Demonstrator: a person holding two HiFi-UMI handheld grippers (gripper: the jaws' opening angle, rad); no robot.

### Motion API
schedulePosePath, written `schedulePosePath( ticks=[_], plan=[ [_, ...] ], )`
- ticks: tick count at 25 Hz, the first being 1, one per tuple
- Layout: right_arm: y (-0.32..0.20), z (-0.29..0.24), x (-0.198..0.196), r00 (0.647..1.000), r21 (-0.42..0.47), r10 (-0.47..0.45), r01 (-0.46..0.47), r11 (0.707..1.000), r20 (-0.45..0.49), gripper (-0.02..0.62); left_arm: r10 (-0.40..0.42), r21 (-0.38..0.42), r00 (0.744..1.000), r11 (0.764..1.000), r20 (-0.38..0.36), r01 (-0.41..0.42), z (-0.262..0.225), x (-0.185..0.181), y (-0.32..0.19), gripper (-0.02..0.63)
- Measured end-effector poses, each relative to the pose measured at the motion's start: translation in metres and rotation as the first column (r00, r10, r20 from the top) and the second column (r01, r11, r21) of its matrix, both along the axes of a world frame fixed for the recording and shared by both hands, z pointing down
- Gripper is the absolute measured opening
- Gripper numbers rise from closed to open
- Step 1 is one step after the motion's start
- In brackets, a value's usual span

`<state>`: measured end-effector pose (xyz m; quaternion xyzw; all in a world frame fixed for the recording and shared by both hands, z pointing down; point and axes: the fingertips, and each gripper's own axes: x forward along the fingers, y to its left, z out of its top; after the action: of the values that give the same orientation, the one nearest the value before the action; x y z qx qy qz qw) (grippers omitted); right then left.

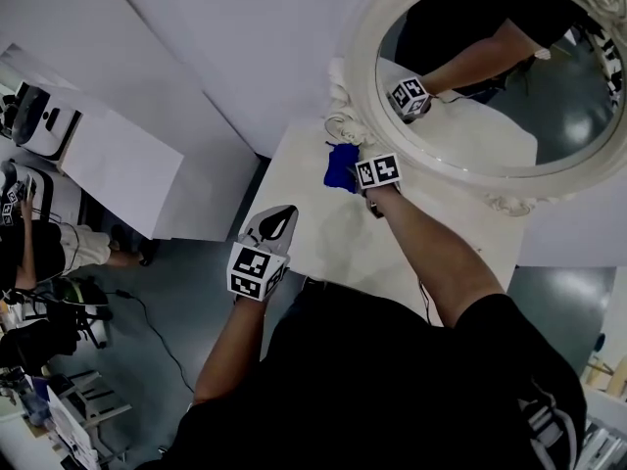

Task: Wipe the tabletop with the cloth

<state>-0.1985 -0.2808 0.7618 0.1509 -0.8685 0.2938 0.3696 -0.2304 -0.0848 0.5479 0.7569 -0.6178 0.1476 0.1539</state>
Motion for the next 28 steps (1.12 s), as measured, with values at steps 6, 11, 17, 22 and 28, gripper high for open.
schedulePosePath(
  ticks=[6, 11, 17, 22, 28],
  plan=[
    [-0.013, 0.003, 0.051, 0.998, 0.003, 0.066, -0.065, 0.998, -0.023, 0.057, 0.056, 0.012, 0.998, 0.998, 0.006, -0.056, -0.003, 0.017, -0.014, 0.011],
    [-0.023, 0.001, 0.106, 0.990, 0.007, 0.139, -0.139, 0.990, -0.033, 0.057, 0.113, 0.024, 0.994, 0.993, 0.009, -0.113, -0.009, 0.041, -0.032, 0.011],
    [-0.031, 0.001, 0.182, 0.974, 0.018, 0.222, -0.221, 0.975, -0.050, 0.057, 0.200, 0.038, 0.980, 0.979, 0.008, -0.200, -0.012, 0.085, -0.056, 0.011],
    [-0.036, -0.001, 0.245, 0.955, 0.031, 0.293, -0.292, 0.956, -0.053, 0.057, 0.256, 0.048, 0.967, 0.965, 0.012, -0.256, -0.017, 0.117, -0.073, 0.011],
    [-0.040, 0.000, 0.327, 0.920, 0.048, 0.386, -0.383, 0.922, -0.072, 0.057, 0.324, 0.055, 0.946, 0.944, 0.016, -0.324, -0.018, 0.160, -0.089, 0.011]
  ],
)
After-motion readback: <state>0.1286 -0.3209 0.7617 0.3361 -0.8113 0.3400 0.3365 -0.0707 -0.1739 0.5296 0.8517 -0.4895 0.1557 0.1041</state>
